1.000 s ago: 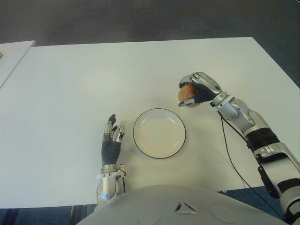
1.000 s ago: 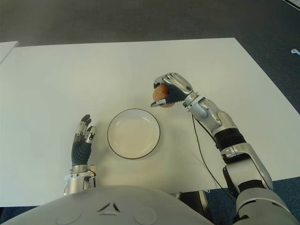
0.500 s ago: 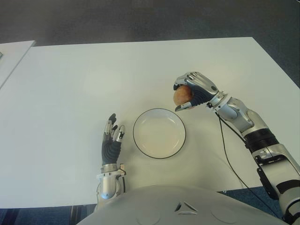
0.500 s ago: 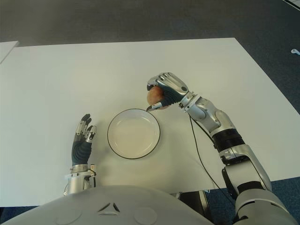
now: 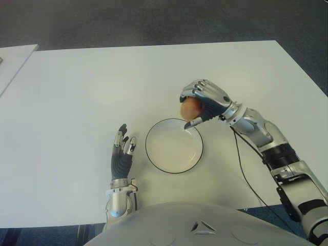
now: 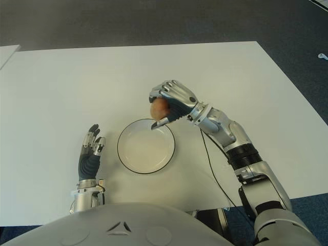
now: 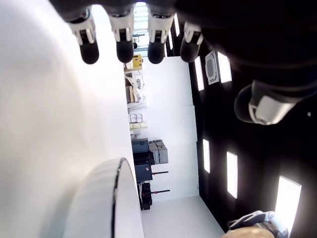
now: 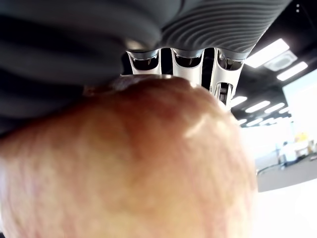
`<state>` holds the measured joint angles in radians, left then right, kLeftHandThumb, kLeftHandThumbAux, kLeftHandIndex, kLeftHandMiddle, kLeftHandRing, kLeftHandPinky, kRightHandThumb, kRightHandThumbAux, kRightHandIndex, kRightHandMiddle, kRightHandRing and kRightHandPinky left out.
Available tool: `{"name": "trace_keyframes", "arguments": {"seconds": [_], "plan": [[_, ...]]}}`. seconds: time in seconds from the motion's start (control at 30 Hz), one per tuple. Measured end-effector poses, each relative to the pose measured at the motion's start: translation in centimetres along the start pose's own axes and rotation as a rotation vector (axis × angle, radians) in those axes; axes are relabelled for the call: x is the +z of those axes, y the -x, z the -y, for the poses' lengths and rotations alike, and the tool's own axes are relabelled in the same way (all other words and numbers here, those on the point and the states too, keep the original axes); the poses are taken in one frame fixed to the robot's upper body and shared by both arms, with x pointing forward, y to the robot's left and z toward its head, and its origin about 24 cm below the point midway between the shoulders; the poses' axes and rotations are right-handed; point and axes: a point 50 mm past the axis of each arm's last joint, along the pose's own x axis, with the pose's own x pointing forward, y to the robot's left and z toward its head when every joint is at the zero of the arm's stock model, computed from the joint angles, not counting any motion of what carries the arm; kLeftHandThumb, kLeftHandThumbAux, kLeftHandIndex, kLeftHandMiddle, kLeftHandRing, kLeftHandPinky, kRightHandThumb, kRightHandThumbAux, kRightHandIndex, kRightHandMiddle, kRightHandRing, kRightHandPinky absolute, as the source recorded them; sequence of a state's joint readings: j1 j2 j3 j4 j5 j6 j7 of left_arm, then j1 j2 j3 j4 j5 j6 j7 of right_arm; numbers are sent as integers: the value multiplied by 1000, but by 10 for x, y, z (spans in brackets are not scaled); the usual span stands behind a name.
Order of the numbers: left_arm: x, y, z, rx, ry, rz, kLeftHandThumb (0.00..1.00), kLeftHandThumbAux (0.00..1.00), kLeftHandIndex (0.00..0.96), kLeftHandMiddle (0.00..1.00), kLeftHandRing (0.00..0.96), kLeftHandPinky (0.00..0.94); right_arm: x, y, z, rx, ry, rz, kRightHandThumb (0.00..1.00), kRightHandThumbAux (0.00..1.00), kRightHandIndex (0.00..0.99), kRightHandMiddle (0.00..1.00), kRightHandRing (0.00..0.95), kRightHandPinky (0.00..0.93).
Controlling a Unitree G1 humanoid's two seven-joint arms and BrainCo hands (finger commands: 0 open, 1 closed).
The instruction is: Put the apples into the plate.
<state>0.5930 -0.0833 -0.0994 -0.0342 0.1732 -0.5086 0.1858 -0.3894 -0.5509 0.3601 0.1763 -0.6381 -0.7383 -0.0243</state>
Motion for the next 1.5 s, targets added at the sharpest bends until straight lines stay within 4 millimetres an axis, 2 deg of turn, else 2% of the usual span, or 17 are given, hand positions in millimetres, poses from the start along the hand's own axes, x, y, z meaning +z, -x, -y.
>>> {"name": "trace_keyframes", "arguments": {"seconds": [0.37,0.77,1.17,1.5], "plan": [[-1,-1,1,-4,-2,0,13,391,0,0,0,15,22,-11,3,85,54,98,730,710,440,866,852,845],[-2,-3,2,-2,1,-1,1,391,0,0,0,36,36,-11,-17,155,65,163,726,707,441,870,860,867],[-2,-4,2,5,7,-21,2,366,0,0,0,39,50,-11,-26,179,106,246,721,703,444,823,843,855],[-1,-5,2,5,6,-27,1,366,0,0,0,37,60,-9,-38,203,95,288,724,705,442,841,845,860]]}}
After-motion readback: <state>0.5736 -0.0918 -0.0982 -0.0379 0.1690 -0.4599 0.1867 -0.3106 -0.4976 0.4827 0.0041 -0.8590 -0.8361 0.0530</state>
